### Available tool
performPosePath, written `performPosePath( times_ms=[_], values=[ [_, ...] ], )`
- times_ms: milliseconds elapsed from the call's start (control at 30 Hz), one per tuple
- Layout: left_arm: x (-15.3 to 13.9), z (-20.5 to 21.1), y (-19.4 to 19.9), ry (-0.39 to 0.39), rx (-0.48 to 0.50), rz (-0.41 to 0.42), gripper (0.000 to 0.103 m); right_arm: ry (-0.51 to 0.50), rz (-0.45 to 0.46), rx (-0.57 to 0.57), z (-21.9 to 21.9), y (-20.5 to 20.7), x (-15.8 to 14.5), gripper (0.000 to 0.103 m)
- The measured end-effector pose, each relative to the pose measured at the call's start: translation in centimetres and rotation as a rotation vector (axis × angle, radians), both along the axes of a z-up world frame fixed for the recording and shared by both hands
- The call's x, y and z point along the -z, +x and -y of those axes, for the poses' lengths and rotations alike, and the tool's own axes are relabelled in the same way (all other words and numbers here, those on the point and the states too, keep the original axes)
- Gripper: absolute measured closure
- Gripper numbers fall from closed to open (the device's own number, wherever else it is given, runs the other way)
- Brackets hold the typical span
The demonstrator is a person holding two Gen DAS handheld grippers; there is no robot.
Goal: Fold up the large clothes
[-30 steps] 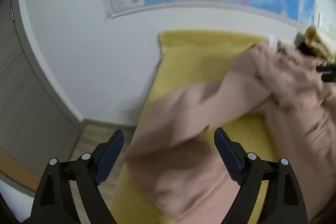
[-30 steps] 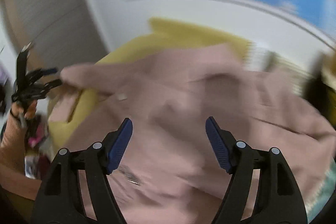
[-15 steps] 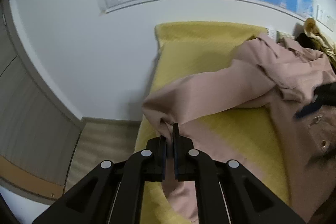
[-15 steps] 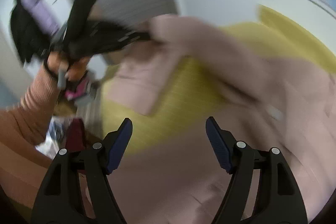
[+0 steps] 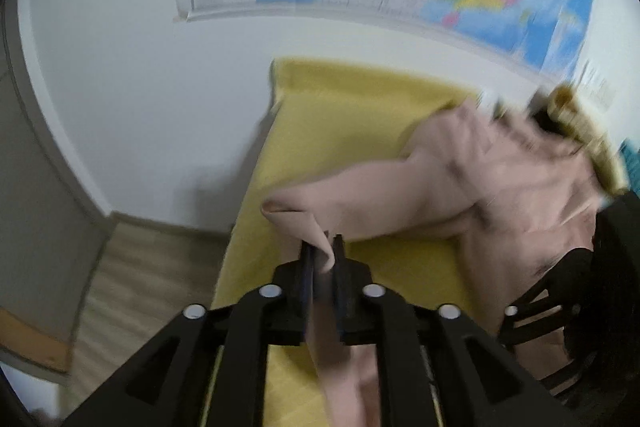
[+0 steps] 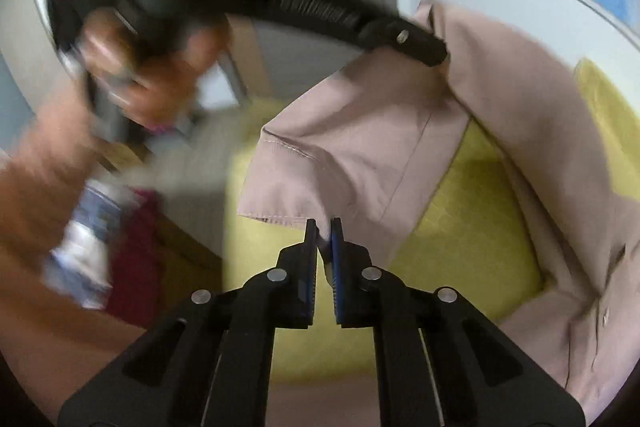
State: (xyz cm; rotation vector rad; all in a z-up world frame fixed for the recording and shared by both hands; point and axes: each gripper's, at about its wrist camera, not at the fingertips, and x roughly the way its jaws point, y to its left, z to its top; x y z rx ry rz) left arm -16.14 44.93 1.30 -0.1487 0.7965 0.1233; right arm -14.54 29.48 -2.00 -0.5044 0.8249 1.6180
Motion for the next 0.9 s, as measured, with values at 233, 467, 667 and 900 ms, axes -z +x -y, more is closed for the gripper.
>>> performPosePath(
  times_ms=[233,467,667,900],
  values=[
    [-7.8,0.6,-1.9,-0.19,0.157,0.354,0.041,0.349,-0.545,0.158,15.5,11.4,-10.2,0.099],
    [-8.6,4.5,1.5,-0.163,0.201,0.405,0.031,0.558,-0.565,0.649,33.7,20.1,-11.6,0.1],
    [-1.2,9.7,8.1,-0.035,0.251,0.137,0.03,0.378,-0.631,1.048,42.9,23.7,-2.5,0.1],
    [6.2,12.0,13.1,0.0,0.251,-0.095,0.03,0.176,-0.568,1.177,44.7,23.2,3.3,0.05]
  ],
)
